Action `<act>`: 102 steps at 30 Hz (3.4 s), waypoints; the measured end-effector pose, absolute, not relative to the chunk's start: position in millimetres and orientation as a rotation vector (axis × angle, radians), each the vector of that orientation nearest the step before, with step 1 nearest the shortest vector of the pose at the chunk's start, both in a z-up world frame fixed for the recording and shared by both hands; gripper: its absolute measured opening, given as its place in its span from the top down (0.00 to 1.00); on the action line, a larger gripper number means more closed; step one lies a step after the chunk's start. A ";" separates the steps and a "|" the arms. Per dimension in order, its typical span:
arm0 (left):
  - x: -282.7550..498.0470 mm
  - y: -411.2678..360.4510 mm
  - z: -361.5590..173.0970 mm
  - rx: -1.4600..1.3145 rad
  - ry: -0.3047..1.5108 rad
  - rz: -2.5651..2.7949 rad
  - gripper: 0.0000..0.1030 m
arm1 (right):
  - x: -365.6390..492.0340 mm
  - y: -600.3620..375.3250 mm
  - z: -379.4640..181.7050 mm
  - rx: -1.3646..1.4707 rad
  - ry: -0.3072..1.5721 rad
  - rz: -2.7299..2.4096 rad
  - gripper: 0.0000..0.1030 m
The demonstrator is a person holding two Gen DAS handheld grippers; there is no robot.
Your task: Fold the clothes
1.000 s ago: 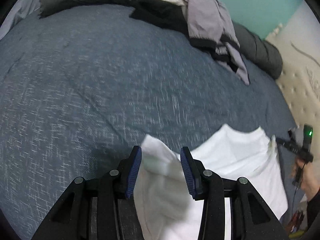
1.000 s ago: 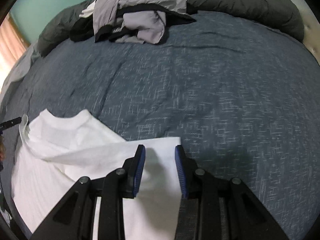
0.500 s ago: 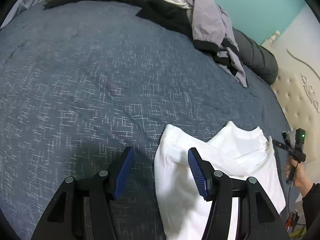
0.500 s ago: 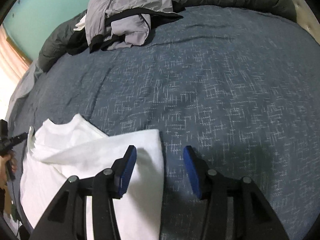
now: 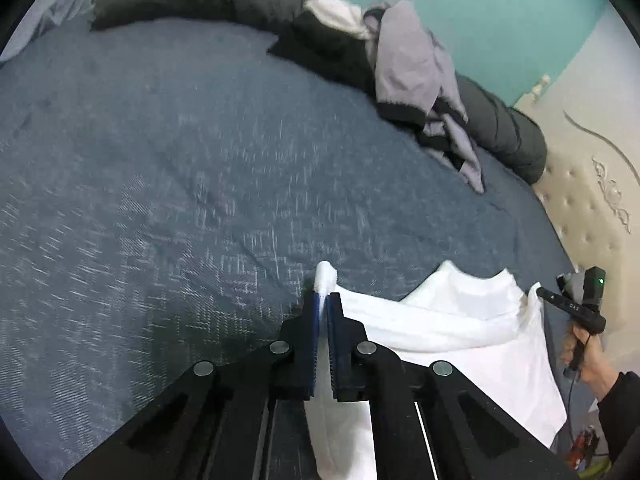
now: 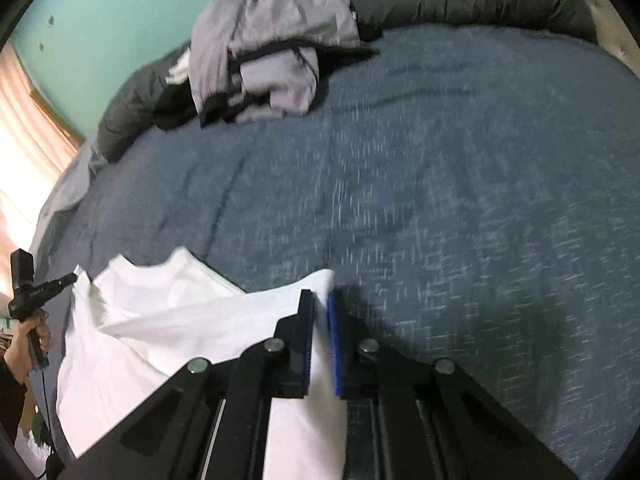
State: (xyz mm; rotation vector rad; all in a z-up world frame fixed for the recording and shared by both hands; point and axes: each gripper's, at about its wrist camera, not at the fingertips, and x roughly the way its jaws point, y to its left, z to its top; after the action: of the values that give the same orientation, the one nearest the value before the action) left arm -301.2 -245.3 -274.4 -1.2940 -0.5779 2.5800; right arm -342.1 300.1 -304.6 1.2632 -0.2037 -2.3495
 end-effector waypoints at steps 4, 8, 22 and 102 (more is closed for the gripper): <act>-296.3 -257.2 -261.3 -1.259 -0.614 2.611 0.96 | -338.6 314.0 -284.8 1.192 -0.219 -2.415 0.98; -303.4 -264.9 -264.9 -1.279 -0.637 2.621 0.96 | -342.0 313.7 -278.6 1.185 -0.199 -2.437 0.98; -316.1 -255.2 -285.0 -1.420 -0.556 2.607 0.92 | -364.0 301.4 -324.2 1.385 -0.142 -2.440 0.98; -88.7 -187.7 -301.1 -1.810 -0.230 2.218 0.58 | -94.4 310.3 -319.8 1.659 -0.064 -2.197 0.56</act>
State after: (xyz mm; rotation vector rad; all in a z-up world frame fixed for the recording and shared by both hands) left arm -88.7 -187.7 -301.1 -1.8102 -0.2297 2.2181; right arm -94.4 310.3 -319.8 1.6592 -0.0645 -2.1967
